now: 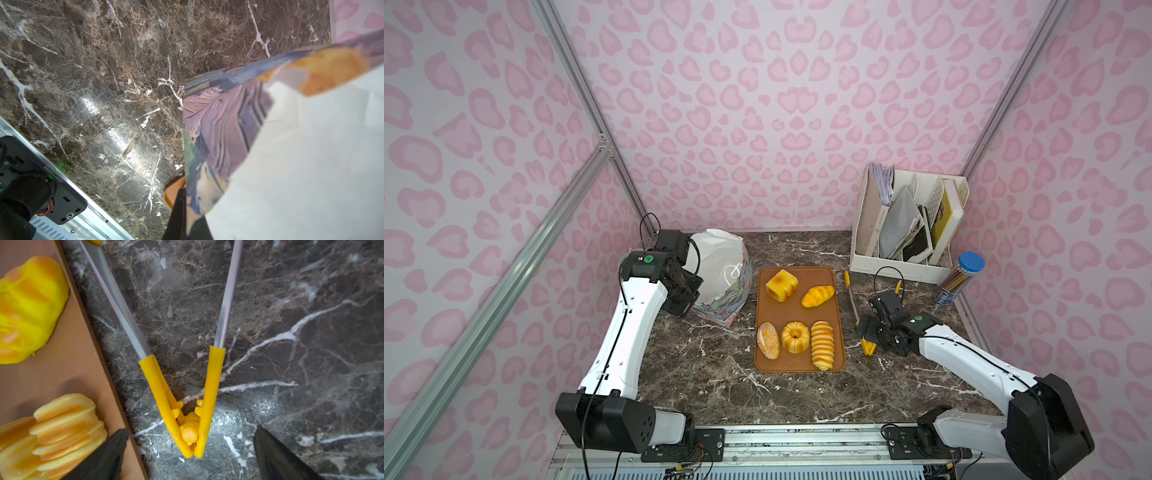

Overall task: Pack bread into a paper bag
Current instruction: Move the paper bag to the center of the board, then pick up the clamp from the center of the board.

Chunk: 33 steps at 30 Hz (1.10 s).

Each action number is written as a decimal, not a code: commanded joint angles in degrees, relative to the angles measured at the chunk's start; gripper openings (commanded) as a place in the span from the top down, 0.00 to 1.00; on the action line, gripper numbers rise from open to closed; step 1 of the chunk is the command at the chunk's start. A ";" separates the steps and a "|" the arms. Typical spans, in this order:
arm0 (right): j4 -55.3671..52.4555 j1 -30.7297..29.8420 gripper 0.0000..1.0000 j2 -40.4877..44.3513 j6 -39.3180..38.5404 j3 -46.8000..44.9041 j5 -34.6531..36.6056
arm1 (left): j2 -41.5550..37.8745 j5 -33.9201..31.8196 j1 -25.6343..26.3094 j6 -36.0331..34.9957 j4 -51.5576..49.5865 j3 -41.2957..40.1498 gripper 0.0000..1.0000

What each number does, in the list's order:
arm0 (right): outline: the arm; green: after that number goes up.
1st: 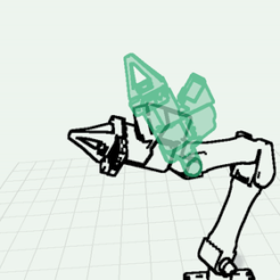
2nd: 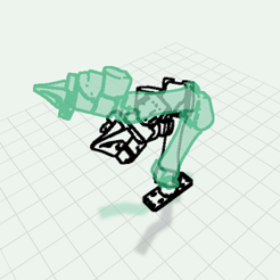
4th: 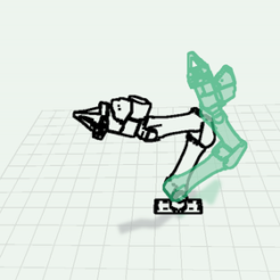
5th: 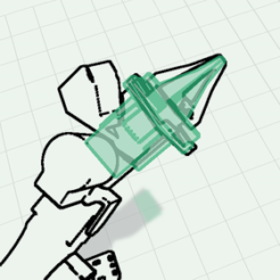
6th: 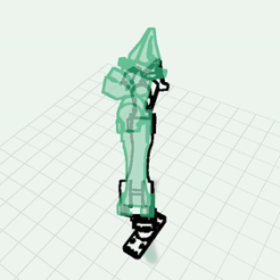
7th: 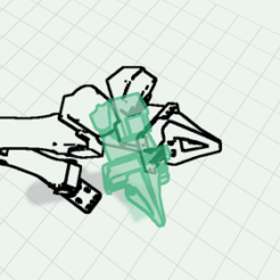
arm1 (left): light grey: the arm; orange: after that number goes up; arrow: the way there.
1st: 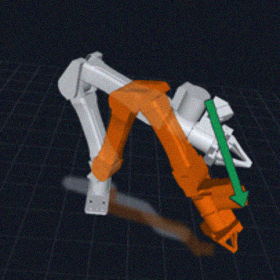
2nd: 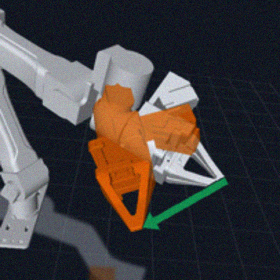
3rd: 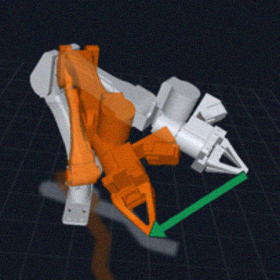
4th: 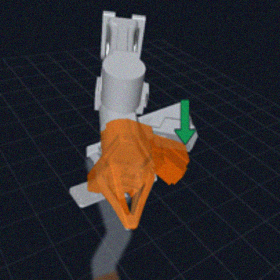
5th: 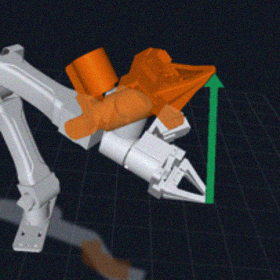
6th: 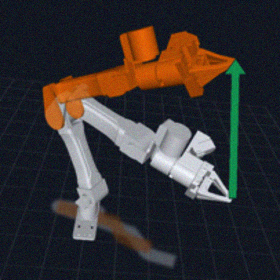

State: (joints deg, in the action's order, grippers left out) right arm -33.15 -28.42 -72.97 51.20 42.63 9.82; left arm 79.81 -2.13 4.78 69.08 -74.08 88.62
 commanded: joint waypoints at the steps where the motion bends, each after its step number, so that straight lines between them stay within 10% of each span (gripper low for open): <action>1: -0.52 0.01 0.01 -2.00 0.83 0.87 0.73 | 0.25 0.54 0.03 -0.01 -1.36 1.80 0.96; 15: 2.37 -0.05 0.02 -15.40 -1.74 6.10 0.89 | 0.17 2.78 0.23 0.53 0.61 -0.92 0.67; 26: -1.11 0.05 0.01 -25.02 -4.69 13.99 1.65 | -4.20 2.10 1.75 -4.32 -0.80 -3.74 0.02; 33: -4.79 0.14 0.01 -27.68 -3.58 16.47 3.86 | -6.25 0.62 2.52 -9.25 0.96 -3.07 0.02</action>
State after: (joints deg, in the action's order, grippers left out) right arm -34.98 -28.38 -99.63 47.13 58.50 10.94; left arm 74.02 -0.58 7.22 63.05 -73.91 85.08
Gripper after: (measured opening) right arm 0.986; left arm 0.985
